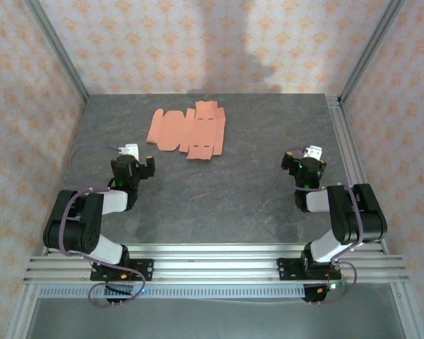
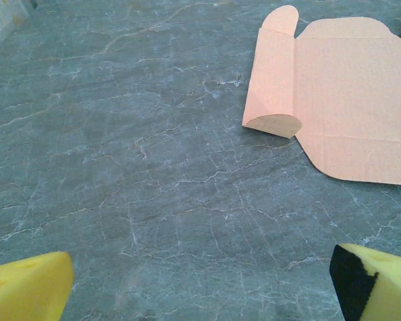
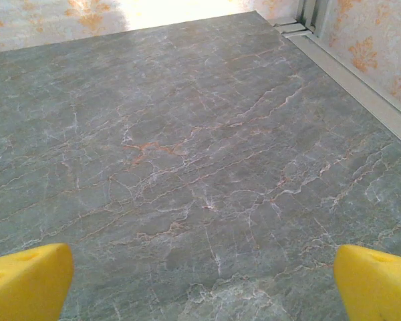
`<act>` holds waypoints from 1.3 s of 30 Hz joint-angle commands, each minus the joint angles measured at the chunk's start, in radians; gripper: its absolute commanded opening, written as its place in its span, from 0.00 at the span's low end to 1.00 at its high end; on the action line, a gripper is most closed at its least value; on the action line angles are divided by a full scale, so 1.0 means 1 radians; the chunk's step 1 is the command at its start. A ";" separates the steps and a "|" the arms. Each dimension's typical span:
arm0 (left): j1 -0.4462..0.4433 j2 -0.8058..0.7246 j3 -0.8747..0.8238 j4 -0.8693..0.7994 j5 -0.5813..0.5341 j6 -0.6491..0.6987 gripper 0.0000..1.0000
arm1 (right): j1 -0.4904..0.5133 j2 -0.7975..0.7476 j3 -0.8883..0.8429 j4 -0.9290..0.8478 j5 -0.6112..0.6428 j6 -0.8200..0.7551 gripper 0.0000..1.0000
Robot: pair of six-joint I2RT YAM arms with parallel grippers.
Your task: Fold the paper box
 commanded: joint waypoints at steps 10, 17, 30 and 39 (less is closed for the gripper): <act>-0.007 -0.003 0.021 0.031 0.008 0.003 1.00 | -0.008 -0.002 0.007 0.026 -0.007 -0.007 0.99; -0.007 -0.002 0.021 0.030 0.007 0.003 1.00 | -0.008 0.000 0.008 0.024 -0.008 -0.007 0.99; -0.012 -0.032 0.040 -0.020 -0.044 -0.012 1.00 | -0.009 -0.020 -0.001 0.029 -0.025 -0.013 0.99; -0.105 -0.186 0.196 -0.414 -0.123 -0.003 1.00 | 0.025 -0.248 0.123 -0.380 -0.061 -0.071 0.98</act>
